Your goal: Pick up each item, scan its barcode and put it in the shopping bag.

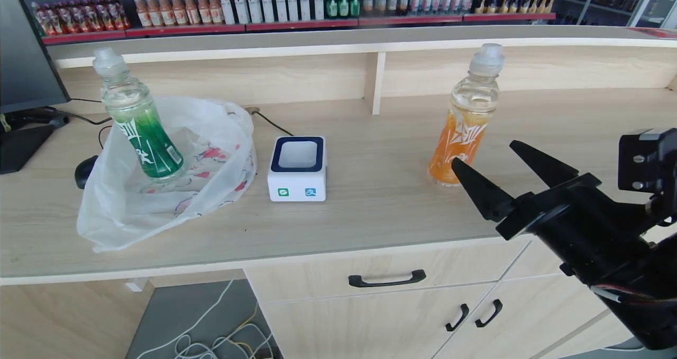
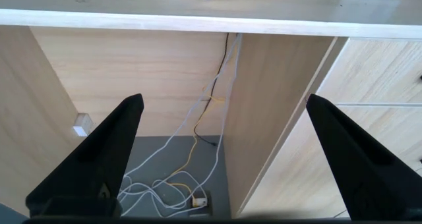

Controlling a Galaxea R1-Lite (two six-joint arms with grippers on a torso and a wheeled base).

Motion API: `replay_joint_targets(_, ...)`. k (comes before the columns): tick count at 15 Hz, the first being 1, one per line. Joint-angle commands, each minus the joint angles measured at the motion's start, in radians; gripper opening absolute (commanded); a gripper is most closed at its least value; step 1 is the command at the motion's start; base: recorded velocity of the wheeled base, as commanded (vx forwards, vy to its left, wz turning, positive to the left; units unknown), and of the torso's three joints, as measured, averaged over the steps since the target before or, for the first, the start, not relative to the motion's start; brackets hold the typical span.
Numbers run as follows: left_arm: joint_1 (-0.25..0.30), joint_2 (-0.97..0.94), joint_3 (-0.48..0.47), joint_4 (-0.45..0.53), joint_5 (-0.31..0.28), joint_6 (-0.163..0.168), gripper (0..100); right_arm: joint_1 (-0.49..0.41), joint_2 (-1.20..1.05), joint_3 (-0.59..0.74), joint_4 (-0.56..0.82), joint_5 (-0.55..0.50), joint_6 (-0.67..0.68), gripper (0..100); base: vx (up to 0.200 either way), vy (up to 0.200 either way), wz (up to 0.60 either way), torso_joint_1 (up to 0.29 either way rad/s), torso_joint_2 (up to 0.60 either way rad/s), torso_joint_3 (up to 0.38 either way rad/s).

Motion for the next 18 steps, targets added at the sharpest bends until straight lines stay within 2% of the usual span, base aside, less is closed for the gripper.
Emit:
replay_joint_targets(1, 0.0, 0.0, 0.0, 0.0, 0.0, 0.001, 100, -0.023, 0.002, 0.007, -0.001, -0.001, -0.003, 100, 0.0, 0.0, 0.0, 0.0, 0.0, 0.0)
replay_joint_targets(3, 0.0, 0.0, 0.0, 0.0, 0.0, -0.001, 100, -0.072, 0.015, -0.024, -0.001, -0.001, -0.018, 100, 0.0, 0.0, 0.0, 0.0, 0.0, 0.0)
replay_joint_targets(7, 0.0, 0.0, 0.0, 0.0, 0.0, 0.001, 100, -0.073, 0.084, -0.103, -0.001, 0.015, -0.018, 100, 0.0, 0.0, 0.0, 0.0, 0.0, 0.0)
replay_joint_targets(9, 0.0, 0.0, 0.0, 0.0, 0.0, -0.001, 100, -0.061, 0.16, -0.195, -0.001, 0.015, -0.021, 100, 0.0, 0.0, 0.0, 0.0, 0.0, 0.0)
replay_joint_targets(14, 0.0, 0.0, 0.0, 0.0, 0.0, 0.001, 100, -0.064, 0.165, -0.438, 0.278, 0.007, -0.03, 100, 0.0, 0.0, 0.0, 0.0, 0.0, 0.0)
replay_joint_targets(18, 0.0, 0.0, 0.0, 0.002, 0.0, 0.001, 100, -0.101, 0.165, -0.475, 0.34, -0.047, -0.039, 100, 0.0, 0.0, 0.0, 0.0, 0.0, 0.0)
